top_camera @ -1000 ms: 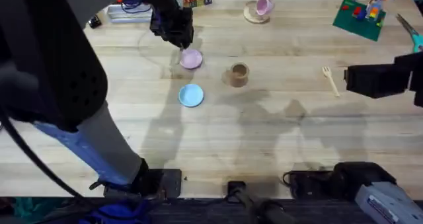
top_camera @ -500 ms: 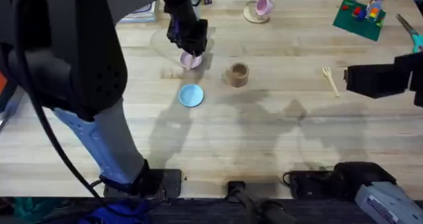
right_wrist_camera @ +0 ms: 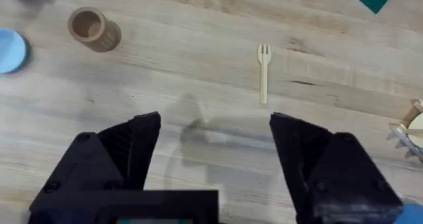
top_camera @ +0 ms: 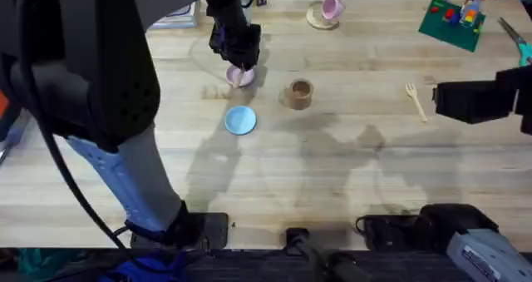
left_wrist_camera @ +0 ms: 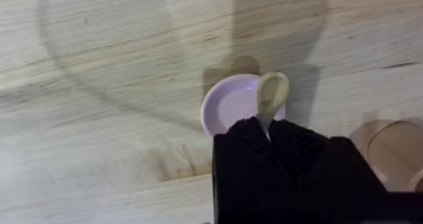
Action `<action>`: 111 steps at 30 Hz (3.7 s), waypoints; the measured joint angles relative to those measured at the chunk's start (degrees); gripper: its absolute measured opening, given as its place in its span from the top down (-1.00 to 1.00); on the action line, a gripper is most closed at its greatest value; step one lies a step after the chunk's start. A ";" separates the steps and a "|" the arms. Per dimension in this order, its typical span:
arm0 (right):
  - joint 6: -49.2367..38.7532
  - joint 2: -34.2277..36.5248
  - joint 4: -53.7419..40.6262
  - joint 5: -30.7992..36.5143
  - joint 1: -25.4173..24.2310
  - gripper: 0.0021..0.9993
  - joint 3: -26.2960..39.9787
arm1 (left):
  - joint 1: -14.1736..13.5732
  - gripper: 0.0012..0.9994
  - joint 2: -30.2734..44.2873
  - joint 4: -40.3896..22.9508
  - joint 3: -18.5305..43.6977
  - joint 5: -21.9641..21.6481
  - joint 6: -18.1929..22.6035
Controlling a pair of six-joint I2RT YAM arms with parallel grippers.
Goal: Pick up a utensil and set it on the pink plate, then put the other utensil in the container.
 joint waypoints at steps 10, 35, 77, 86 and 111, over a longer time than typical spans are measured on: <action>0.00 0.00 -0.01 0.00 0.00 -0.99 0.00 | 1.25 0.92 0.00 0.10 0.00 0.02 -0.09; 0.00 0.00 -0.02 0.00 0.00 -0.99 0.00 | 1.27 -0.34 0.00 -0.01 0.00 0.02 -0.22; 0.00 0.00 0.00 0.00 0.00 -0.99 0.00 | 1.22 -0.99 -40.97 -23.11 2.91 0.02 1.31; 0.00 0.00 0.00 0.00 0.00 -0.99 0.00 | 1.22 -0.99 -49.30 -26.70 3.11 -0.07 1.31; 0.00 0.00 -1.22 0.01 0.00 -0.99 0.00 | 13.20 -0.99 -54.07 -29.24 -5.37 23.16 38.32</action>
